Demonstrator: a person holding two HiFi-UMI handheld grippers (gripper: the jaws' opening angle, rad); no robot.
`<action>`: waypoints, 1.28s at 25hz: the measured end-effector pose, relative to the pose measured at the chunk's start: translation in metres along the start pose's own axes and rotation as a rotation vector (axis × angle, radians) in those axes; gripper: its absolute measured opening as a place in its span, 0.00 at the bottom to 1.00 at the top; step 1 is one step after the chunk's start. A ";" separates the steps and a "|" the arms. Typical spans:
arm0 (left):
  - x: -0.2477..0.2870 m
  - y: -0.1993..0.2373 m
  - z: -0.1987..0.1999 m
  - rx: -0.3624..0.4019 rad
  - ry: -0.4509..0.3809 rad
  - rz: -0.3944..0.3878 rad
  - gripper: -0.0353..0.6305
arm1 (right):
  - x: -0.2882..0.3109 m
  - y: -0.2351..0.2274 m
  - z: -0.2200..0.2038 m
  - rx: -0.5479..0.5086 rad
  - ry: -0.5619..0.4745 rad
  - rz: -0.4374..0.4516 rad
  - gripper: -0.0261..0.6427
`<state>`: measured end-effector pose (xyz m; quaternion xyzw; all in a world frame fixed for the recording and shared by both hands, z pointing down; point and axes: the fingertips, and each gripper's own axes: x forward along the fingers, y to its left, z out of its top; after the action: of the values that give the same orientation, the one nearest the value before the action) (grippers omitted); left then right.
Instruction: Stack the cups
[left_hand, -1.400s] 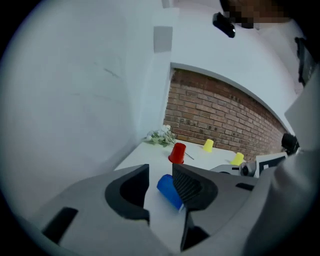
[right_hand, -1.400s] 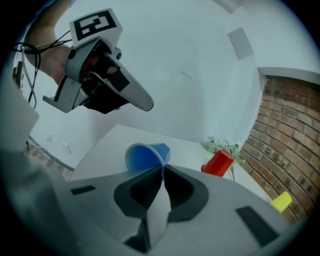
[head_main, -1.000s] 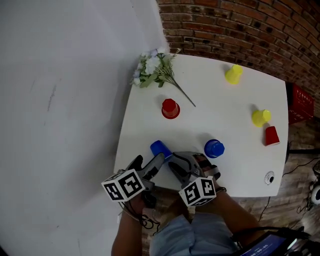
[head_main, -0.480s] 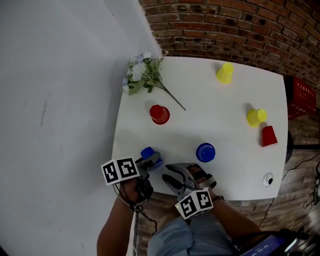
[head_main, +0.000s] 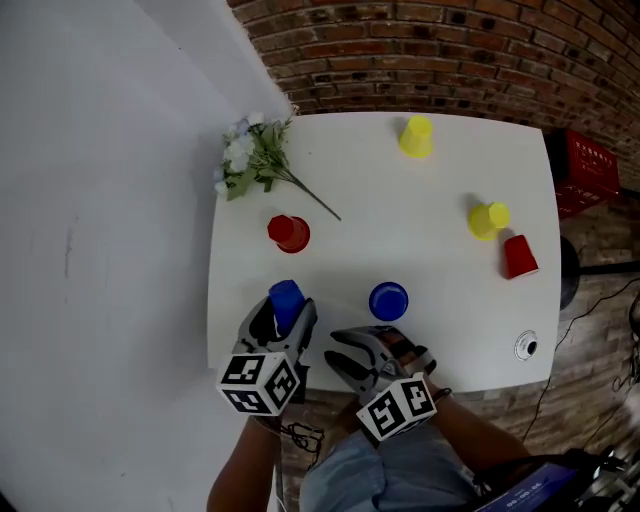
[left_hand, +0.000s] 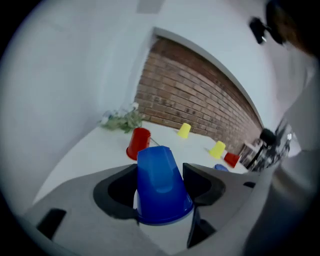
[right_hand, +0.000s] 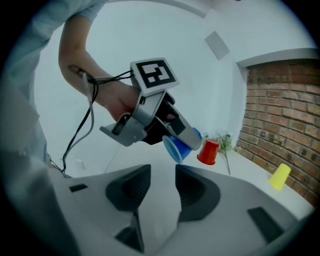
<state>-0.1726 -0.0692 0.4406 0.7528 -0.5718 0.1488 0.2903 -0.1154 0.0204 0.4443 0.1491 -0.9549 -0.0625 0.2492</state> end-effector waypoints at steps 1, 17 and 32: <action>0.005 -0.010 0.001 0.128 -0.020 0.002 0.49 | -0.004 0.000 -0.002 0.002 0.005 -0.004 0.28; 0.002 -0.028 -0.085 0.263 0.097 -0.119 0.72 | -0.040 0.017 -0.031 0.036 0.058 -0.034 0.26; -0.014 -0.019 -0.091 0.382 0.147 -0.140 0.47 | -0.043 0.017 -0.035 0.066 0.094 -0.053 0.26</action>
<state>-0.1486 0.0004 0.4996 0.8191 -0.4570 0.2883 0.1928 -0.0664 0.0483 0.4582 0.1855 -0.9393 -0.0307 0.2870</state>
